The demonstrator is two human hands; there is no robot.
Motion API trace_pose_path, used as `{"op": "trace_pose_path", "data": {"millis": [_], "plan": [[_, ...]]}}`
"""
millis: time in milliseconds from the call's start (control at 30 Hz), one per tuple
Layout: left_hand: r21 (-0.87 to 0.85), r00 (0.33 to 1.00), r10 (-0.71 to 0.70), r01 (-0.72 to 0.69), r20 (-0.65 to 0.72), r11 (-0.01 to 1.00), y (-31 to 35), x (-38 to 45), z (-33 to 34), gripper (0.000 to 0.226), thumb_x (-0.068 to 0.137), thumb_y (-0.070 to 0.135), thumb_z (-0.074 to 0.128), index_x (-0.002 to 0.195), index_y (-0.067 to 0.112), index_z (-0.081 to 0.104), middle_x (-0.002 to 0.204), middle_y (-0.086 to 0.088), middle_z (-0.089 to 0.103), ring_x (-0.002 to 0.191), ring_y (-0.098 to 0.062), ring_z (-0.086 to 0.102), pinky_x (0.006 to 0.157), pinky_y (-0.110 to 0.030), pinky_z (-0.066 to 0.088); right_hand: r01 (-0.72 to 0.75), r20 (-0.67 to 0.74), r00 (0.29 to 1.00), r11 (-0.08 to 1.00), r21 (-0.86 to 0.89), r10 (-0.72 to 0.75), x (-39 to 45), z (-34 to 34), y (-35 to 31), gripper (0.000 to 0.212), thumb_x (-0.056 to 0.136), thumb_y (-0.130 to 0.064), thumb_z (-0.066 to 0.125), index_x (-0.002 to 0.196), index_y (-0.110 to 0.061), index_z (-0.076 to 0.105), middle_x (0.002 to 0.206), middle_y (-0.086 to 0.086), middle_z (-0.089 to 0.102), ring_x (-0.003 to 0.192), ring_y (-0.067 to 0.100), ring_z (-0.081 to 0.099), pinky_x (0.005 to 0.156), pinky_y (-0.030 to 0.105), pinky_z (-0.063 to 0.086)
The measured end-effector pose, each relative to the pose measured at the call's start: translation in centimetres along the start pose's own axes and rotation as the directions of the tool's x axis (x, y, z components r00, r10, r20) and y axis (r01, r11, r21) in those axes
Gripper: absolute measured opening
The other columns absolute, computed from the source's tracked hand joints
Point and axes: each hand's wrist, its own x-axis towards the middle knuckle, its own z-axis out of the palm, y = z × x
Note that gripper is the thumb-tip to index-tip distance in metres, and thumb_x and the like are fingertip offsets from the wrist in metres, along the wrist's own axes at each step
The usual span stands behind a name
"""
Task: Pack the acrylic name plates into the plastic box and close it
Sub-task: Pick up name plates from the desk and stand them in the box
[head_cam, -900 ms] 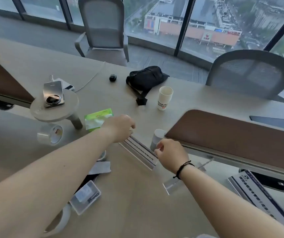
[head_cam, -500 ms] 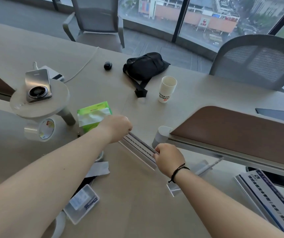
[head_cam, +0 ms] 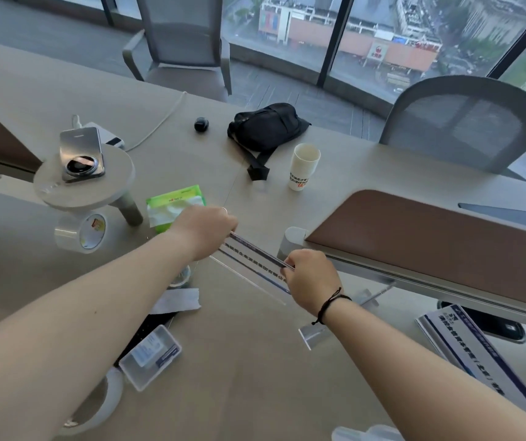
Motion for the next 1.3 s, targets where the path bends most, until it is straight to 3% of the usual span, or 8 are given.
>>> {"op": "trace_pose_path", "data": {"millis": [300,433,667,933,1133,1300], "plan": [[0.071,0.992,-0.011,0.020,-0.126,0.997,4.5,-5.7,-10.4,0.016,0.096,0.016,0.049,0.103,0.024,0.061,0.101,0.005,0.061,0.075,-0.021,0.047,0.063,-0.030,0.035,0.145,-0.142,0.981,0.986,0.080,-0.133,-7.5,-8.8,0.3,0.016,0.088,-0.023,0.061,0.087,-0.011,0.071,0.088,0.006,0.068,0.085,0.027,0.060,0.074,0.038,0.052],[0.113,0.987,-0.018,0.036,-0.159,0.993,9.2,-9.2,-15.1,0.016,0.099,0.020,0.046,0.106,0.022,0.059,0.103,0.004,0.061,0.086,-0.022,0.057,0.062,-0.031,0.033,0.223,-0.205,0.958,0.971,0.082,-0.202,-12.3,-12.8,2.3,0.016,0.089,-0.025,0.061,0.086,-0.012,0.070,0.086,0.002,0.065,0.083,0.024,0.058,0.073,0.036,0.051],[0.091,0.967,-0.011,0.035,-0.253,0.995,18.8,-14.7,-19.7,0.018,0.100,0.030,0.044,0.107,0.025,0.060,0.101,0.003,0.063,0.084,-0.025,0.062,0.063,-0.032,0.040,0.308,-0.258,0.926,0.946,0.097,-0.275,-20.9,-18.4,8.6,0.016,0.089,-0.027,0.063,0.082,-0.014,0.069,0.083,0.000,0.062,0.080,0.021,0.055,0.071,0.033,0.047],[-0.012,0.919,0.057,-0.067,-0.389,0.998,31.7,-20.2,-18.9,0.007,0.092,0.025,0.062,0.088,0.019,0.064,0.082,-0.001,0.064,0.075,-0.029,0.064,0.059,-0.039,0.052,0.319,-0.136,0.942,0.943,0.095,-0.306,-27.9,-20.5,19.1,0.017,0.086,-0.034,0.068,0.080,-0.019,0.071,0.079,-0.005,0.063,0.076,0.015,0.059,0.072,0.036,0.052],[-0.154,0.941,-0.088,0.039,-0.328,0.987,39.1,-24.5,-14.5,0.006,0.091,0.026,0.062,0.091,0.023,0.067,0.088,0.005,0.066,0.083,-0.021,0.063,0.064,-0.033,0.048,0.378,-0.022,0.926,0.920,0.100,-0.378,-31.0,-18.8,24.6,0.012,0.085,-0.031,0.070,0.076,-0.023,0.071,0.068,-0.013,0.055,0.070,0.010,0.053,0.070,0.031,0.046],[-0.292,0.952,-0.246,0.186,-0.182,0.938,43.1,-27.4,-10.5,0.005,0.091,0.025,0.062,0.091,0.022,0.066,0.090,0.005,0.066,0.088,-0.021,0.063,0.066,-0.031,0.046,0.432,0.100,0.895,0.901,0.048,-0.434,-31.9,-16.2,26.4,0.012,0.088,-0.033,0.067,0.090,-0.023,0.075,0.087,-0.009,0.065,0.084,0.013,0.059,0.078,0.033,0.052]]}}
